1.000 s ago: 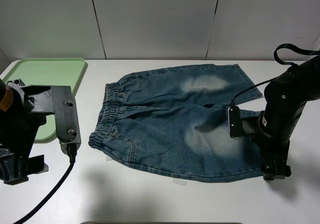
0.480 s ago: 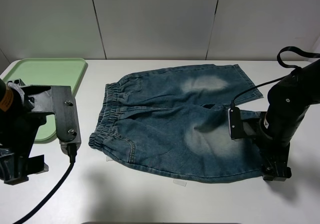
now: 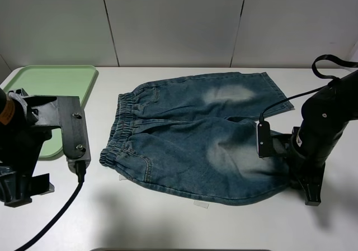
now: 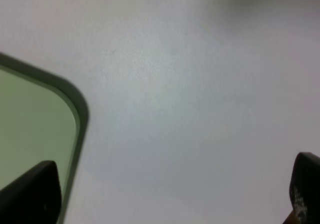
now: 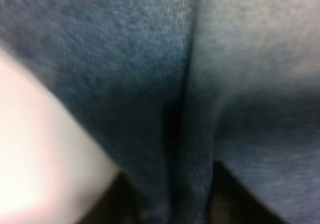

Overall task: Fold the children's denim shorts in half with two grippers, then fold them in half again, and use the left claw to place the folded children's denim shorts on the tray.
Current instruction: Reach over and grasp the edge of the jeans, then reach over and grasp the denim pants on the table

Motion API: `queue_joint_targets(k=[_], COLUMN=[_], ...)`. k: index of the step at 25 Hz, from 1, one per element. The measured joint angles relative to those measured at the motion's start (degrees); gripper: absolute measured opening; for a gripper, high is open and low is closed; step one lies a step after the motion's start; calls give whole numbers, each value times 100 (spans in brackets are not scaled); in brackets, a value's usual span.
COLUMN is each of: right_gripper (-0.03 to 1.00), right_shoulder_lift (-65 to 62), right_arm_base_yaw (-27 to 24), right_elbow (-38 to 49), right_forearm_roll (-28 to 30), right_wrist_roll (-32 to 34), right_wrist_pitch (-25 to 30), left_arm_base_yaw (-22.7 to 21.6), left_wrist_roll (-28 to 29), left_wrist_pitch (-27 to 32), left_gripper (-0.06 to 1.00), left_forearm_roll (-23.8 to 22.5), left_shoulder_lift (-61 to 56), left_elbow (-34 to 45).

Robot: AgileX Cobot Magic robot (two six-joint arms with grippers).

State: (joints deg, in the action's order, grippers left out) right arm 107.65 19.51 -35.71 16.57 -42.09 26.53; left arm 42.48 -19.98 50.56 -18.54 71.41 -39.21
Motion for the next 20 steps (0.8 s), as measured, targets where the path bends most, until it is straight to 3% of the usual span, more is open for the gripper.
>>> queue_joint_targets(k=[1,3,10,14,20], right_gripper=[4,-1,-1,-1,-1], right_shoulder_lift=[0,-4,-4,-4,-4], right_arm_base_yaw=[0,0,0,0,0], right_elbow=[0,6,6,6,6], right_forearm_roll=[29,46,66,71,71], right_wrist_roll=[29,68,82,82,82], right_wrist_pitch=[-56,-75,-75,-75,-75], left_arm_base_yaw=[0,0,0,0,0], left_wrist_roll=[0,0,0,0,-115], left_wrist_pitch=[0,0,-79,-551,-809], left_gripper=[90,90,89,89,88], left_forearm_roll=[0,0,0,0,2], left_shoulder_lift=[0,0,0,77,973], left_elbow=[0,0,0,0,-311])
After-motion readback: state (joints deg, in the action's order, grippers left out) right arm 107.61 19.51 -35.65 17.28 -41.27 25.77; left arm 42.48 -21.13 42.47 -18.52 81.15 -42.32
